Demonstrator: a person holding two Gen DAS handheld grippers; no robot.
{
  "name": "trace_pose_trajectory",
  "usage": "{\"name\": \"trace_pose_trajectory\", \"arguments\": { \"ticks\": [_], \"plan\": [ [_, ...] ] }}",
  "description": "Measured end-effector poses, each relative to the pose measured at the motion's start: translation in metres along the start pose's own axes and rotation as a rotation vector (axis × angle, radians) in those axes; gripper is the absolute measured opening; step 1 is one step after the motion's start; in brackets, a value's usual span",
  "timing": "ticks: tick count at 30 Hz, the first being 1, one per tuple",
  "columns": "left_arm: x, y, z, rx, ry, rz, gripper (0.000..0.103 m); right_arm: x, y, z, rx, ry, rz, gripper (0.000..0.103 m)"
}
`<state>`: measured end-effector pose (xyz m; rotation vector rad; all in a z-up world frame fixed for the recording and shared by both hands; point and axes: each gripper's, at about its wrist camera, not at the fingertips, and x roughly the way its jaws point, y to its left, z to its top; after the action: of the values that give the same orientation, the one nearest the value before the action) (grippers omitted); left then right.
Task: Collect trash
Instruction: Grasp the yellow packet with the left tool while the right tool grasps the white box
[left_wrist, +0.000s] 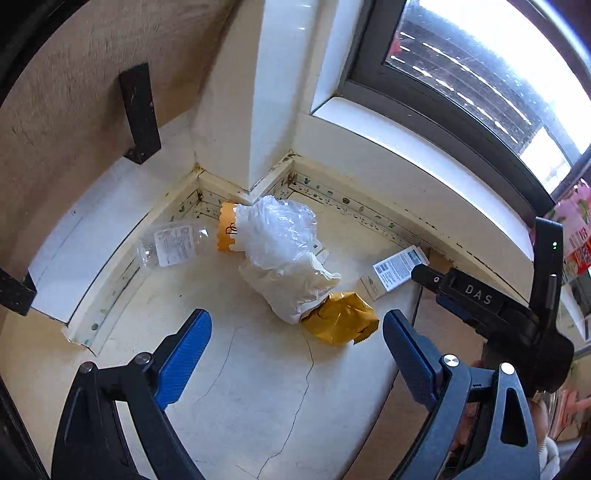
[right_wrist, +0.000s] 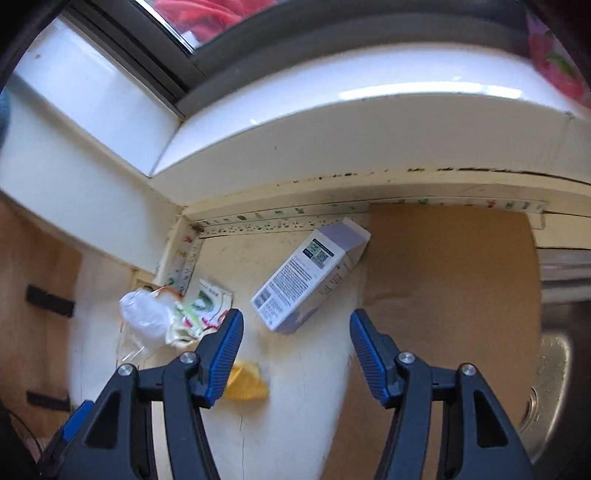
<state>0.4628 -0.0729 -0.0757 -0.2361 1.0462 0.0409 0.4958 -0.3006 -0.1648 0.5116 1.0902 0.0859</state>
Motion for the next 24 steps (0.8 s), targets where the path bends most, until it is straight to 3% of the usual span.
{"name": "trace_pose_trajectory", "arguments": {
  "ticks": [4, 8, 11, 13, 15, 16, 18, 22, 24],
  "plan": [
    [0.007, 0.013, 0.004, -0.042, -0.018, 0.017, 0.092, 0.022, 0.015, 0.006, -0.044, -0.022, -0.027, 0.060],
    [0.009, 0.025, 0.009, -0.081, -0.029, 0.035, 0.092, 0.048, 0.028, 0.010, -0.100, 0.009, -0.121, 0.060],
    [0.012, 0.029, 0.010, -0.099, -0.024, 0.032, 0.093, 0.051, 0.028, 0.009, -0.097, -0.016, -0.093, 0.059],
    [0.015, 0.029, 0.010, -0.098, -0.019, 0.027, 0.093, 0.046, 0.028, 0.009, -0.101, -0.030, -0.085, 0.045],
    [0.019, 0.025, 0.009, -0.098, -0.008, 0.017, 0.093, 0.039, 0.020, 0.010, -0.076, -0.026, -0.060, 0.022],
    [0.021, 0.023, 0.009, -0.098, 0.002, 0.008, 0.092, 0.036, 0.016, 0.011, -0.058, -0.019, -0.035, 0.018],
    [0.028, 0.016, 0.009, -0.102, 0.030, -0.014, 0.092, 0.030, 0.005, 0.013, -0.033, -0.009, 0.005, 0.000],
    [0.044, 0.002, 0.007, -0.107, 0.081, -0.043, 0.092, 0.023, -0.020, 0.013, 0.015, 0.013, 0.047, 0.000],
    [0.053, -0.005, 0.008, -0.124, 0.109, -0.053, 0.092, 0.017, -0.037, 0.011, 0.062, 0.015, 0.118, 0.000]
  ]
}}
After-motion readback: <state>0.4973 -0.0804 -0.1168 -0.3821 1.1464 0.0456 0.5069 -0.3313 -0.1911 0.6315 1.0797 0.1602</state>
